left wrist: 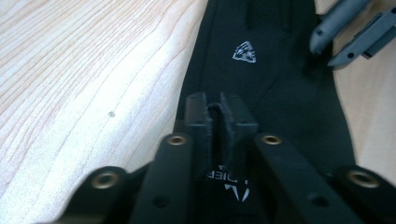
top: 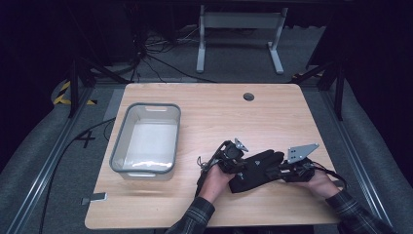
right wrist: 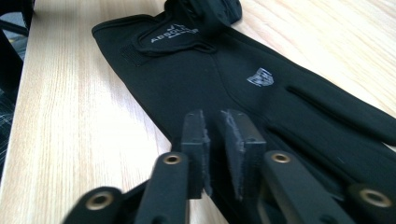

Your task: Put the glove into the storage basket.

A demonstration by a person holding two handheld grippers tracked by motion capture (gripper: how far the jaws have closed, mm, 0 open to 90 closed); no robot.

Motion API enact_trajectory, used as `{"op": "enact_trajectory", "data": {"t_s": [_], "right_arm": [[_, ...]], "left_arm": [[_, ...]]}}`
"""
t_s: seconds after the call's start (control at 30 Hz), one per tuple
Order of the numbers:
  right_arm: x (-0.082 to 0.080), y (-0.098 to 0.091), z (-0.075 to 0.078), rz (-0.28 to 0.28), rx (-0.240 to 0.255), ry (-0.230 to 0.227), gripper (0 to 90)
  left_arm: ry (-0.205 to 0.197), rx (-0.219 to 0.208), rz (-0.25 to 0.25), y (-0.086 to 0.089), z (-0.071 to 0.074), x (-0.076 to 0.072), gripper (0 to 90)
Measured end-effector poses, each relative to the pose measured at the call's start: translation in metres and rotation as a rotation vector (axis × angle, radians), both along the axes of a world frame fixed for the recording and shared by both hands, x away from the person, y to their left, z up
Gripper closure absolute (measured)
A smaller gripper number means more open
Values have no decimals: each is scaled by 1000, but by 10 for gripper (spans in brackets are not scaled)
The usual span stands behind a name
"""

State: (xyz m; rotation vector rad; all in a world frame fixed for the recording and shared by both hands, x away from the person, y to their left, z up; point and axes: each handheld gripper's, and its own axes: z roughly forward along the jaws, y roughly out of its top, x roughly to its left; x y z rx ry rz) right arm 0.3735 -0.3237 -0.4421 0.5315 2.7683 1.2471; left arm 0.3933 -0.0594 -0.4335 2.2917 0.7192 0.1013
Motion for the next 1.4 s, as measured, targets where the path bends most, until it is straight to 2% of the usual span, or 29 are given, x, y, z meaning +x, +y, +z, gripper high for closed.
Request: {"op": "enact_trajectory", "data": {"t_s": [0.03,0.07,0.1,0.13,0.17,0.2,0.27,0.3,0.33,0.37,0.47,0.63,0.73,0.83,1.03,1.33,1.4], "right_arm": [[0,-4,1,-10,0,-3,750],[-1,-10,3,-23,3,-1,713],[-3,-19,4,-54,-8,-3,653],[-3,-19,4,-54,-8,-3,653],[-4,-22,4,-64,-16,-7,625],[-8,-32,3,-99,-23,-20,578],[-11,-40,1,-125,-37,-18,533],[-11,-40,1,-125,-37,-18,533],[-14,-49,-1,-160,-34,-18,482],[-14,-49,-1,-160,-34,-18,482],[-17,-60,-2,-200,-37,-22,432],[-15,-74,-9,-253,-58,-28,317],[-10,-79,-14,-281,-62,-12,282],[-7,-80,-15,-288,-66,-14,262],[-6,-80,-17,-292,-65,-17,244],[-5,-80,-18,-291,-62,-20,233],[-5,-80,-18,-289,-61,-19,232]], "left_arm": [[-4,-6,-12,1,4,1,735],[-4,-16,-22,1,6,2,685],[3,-27,-39,1,7,3,594],[11,-25,-48,0,7,3,594],[13,-17,-66,-2,8,4,545],[7,-21,-79,-4,8,5,460],[-5,-37,-98,-6,8,6,399],[-2,-41,-113,-8,8,7,399],[-9,-46,-127,-11,7,7,336],[-10,-48,-134,-12,7,7,336],[-8,-27,-183,-21,3,6,262],[-11,19,-219,-32,-5,4,160],[-19,39,-220,-36,-10,4,141],[-16,48,-214,-38,-13,4,130],[-42,70,-211,-41,-18,4,94],[-55,92,-220,-42,-21,2,117],[-54,86,-220,-42,-22,2,130]]}}
